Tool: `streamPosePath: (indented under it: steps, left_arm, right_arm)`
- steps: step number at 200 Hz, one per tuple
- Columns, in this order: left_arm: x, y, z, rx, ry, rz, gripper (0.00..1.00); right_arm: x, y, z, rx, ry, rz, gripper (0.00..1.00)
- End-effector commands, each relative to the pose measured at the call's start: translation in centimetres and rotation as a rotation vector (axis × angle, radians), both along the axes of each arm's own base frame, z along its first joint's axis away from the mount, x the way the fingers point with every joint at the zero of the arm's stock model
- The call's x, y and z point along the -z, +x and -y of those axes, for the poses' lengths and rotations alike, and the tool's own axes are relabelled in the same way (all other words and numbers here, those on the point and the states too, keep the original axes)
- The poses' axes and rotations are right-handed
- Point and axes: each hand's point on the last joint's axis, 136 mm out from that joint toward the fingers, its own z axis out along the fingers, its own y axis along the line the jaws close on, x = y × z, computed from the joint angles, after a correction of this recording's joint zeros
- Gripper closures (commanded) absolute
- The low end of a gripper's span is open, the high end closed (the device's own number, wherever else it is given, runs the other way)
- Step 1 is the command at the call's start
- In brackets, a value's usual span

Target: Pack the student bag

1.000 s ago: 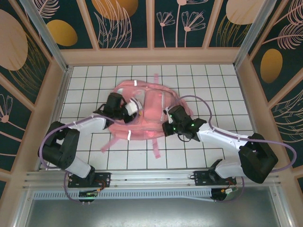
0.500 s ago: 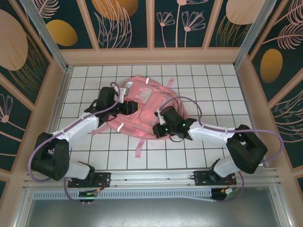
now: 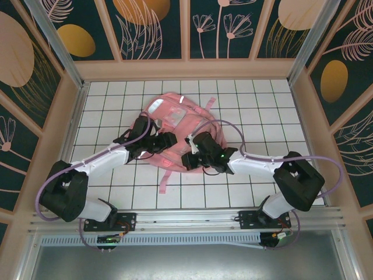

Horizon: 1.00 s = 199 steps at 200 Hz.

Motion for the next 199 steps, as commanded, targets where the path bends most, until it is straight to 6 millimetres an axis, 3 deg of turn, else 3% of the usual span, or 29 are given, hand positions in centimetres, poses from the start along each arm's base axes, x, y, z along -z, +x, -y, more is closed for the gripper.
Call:
streamPosePath:
  steps: [1,33,57,105,112,124,142,175,199]
  left_arm:
    - [1.4,-0.9,-1.6,-0.111,0.037,-0.081,0.54]
    - [2.1,-2.2,-3.9,-0.206,0.078,-0.083,0.54]
    - [2.5,-2.4,-2.8,-0.182,0.02,-0.11,0.52]
    - [2.7,-0.2,-1.6,-0.192,0.012,-0.112,0.51]
    - [3.2,-0.1,-1.5,-0.188,0.021,-0.116,0.56]
    - [3.9,0.1,-1.6,-0.184,0.044,-0.118,0.75]
    - [4.4,0.9,-3.0,-0.195,0.142,-0.072,1.0]
    - [4.5,1.8,-5.5,-0.16,0.183,-0.012,1.0]
    - [4.7,2.1,-6.8,-0.044,0.271,0.06,1.0]
  right_arm:
    - [-2.7,1.0,-2.4,-0.012,0.08,0.07,1.0]
    - [-2.3,1.2,-2.6,0.001,0.065,0.085,1.0]
    - [-2.9,0.8,-3.7,-0.039,0.091,0.105,1.0]
    - [-3.3,-0.6,-6.0,-0.119,0.102,0.124,1.0]
    - [-3.2,-0.6,-6.0,-0.119,0.091,0.129,1.0]
    - [-2.8,-0.4,-5.9,-0.108,0.049,0.131,1.0]
    - [-1.3,0.6,-4.1,-0.035,-0.097,0.131,1.0]
    - [1.0,2.3,2.0,0.137,-0.365,0.134,1.0]
    - [2.3,3.2,6.4,0.202,-0.534,0.14,1.0]
